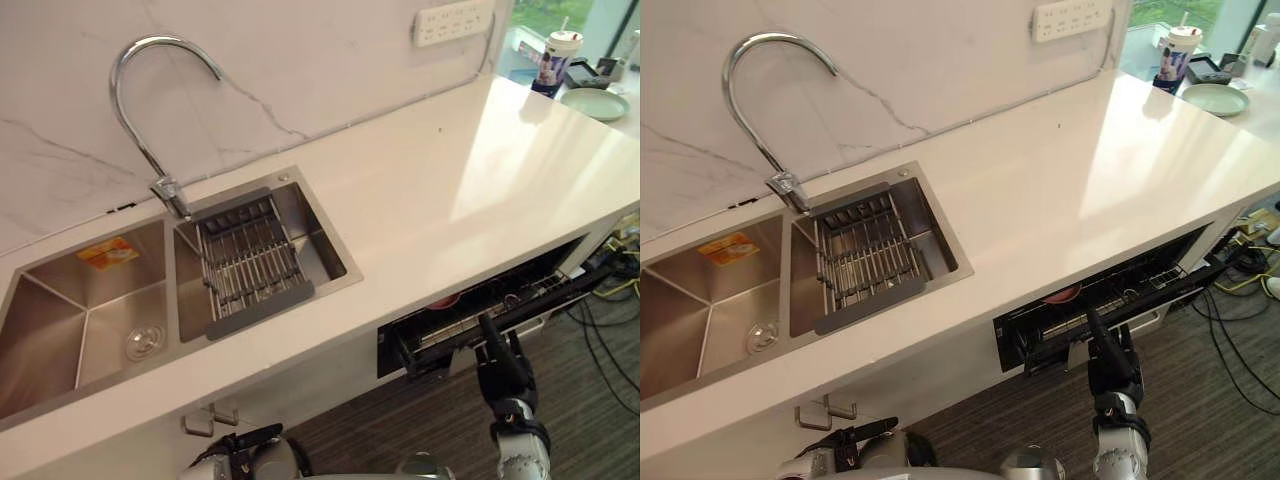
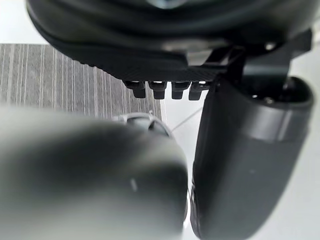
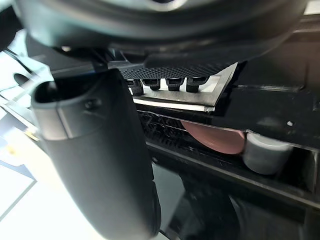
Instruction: Walk over to the sink, pick up the cup, carry it to the dishwasher, place the cup inside the dishwasher, then close the dishwasher door
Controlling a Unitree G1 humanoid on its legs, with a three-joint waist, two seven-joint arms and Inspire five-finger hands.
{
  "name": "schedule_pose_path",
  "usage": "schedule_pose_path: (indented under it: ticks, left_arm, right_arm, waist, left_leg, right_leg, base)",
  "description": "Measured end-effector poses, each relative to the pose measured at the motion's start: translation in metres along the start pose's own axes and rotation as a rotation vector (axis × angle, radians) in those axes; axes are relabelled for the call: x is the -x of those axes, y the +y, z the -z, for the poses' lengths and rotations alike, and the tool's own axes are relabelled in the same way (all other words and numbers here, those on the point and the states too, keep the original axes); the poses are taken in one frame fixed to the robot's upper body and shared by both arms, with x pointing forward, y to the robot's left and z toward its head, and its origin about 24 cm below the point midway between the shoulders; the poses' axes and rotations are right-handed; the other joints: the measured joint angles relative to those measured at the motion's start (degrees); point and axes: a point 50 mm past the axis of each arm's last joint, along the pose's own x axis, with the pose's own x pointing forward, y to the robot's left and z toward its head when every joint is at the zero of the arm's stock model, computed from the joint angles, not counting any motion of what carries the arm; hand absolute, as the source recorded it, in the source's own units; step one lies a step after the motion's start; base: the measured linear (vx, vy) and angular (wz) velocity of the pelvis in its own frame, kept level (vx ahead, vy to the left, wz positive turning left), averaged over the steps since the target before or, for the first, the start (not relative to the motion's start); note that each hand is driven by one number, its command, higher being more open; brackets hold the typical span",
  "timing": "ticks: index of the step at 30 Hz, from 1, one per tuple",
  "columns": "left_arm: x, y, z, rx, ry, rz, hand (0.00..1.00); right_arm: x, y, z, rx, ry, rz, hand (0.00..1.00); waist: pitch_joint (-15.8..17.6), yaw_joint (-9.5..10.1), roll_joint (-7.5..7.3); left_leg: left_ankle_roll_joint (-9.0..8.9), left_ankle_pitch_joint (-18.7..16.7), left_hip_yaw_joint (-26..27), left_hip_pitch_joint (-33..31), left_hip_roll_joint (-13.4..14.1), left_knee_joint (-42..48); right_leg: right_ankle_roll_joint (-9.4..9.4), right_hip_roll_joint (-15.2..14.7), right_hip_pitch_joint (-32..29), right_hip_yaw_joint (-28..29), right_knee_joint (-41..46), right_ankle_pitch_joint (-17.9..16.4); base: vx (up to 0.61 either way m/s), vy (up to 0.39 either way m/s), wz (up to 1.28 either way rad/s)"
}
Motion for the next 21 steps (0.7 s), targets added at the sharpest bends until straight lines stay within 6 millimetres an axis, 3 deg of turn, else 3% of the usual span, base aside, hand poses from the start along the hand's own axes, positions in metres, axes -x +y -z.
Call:
schedule_pose_path:
  ticks: [6, 15, 18, 19, 21]
  left_arm:
    - [0.000, 0.002, -0.001, -0.012, -0.063, -0.002, 1.00]
    - [-0.001, -0.002, 0.003, -0.019, -0.118, 0.010, 1.00]
    - [-0.002, -0.003, 0.007, 0.041, -0.111, 0.025, 1.00]
    - [-0.002, -0.005, 0.009, 0.082, -0.113, 0.042, 1.00]
    - [-0.002, -0.005, 0.011, 0.118, -0.110, 0.056, 1.00]
  right_arm:
    - [-0.026, 0.023, -0.006, 0.036, 0.018, -0.057, 1.00]
    - [-0.011, 0.013, 0.005, 0.186, 0.058, -0.097, 1.00]
    - [0.012, -0.003, 0.036, 0.367, 0.255, -0.109, 1.00]
    - [0.031, -0.016, 0.060, 0.418, 0.368, -0.088, 1.00]
    - [0.046, -0.027, 0.072, 0.442, 0.430, -0.056, 1.00]
  waist:
    - [0.15, 2.29, 0.56]
    - [0.05, 1.52, 1.40]
    - [0.05, 1.25, 1.82]
    - [0.24, 0.89, 2.22]
    - [0.21, 0.54, 2.33]
  left_leg:
    - [0.12, 1.60, -2.17, -0.69, -1.15, -1.89]
    - [-0.44, 2.32, -2.15, -0.76, -2.17, -3.78]
    - [-0.90, 2.63, -1.75, -1.08, -1.23, -2.63]
    - [-2.03, 3.70, -0.41, -1.32, -0.41, -2.08]
    - [-2.33, 4.87, 0.61, -1.73, 0.06, -1.91]
  right_leg:
    - [-0.19, -0.34, -0.55, -1.09, 0.37, -0.60]
    - [-0.19, -0.96, -1.72, -0.77, 0.83, -0.48]
    - [-0.28, -0.28, -1.18, -0.86, -0.22, -0.28]
    - [-0.70, 0.35, -0.95, -0.99, -0.89, -0.02]
    - [-0.96, 0.54, -0.95, -1.33, -1.27, 0.16]
  base:
    - [0.03, -0.011, 0.10]
    - [0.05, 0.004, 0.03]
    - [0.00, 0.012, 0.02]
    - [0.00, 0.000, 0.00]
    - [-0.02, -0.030, 0.05]
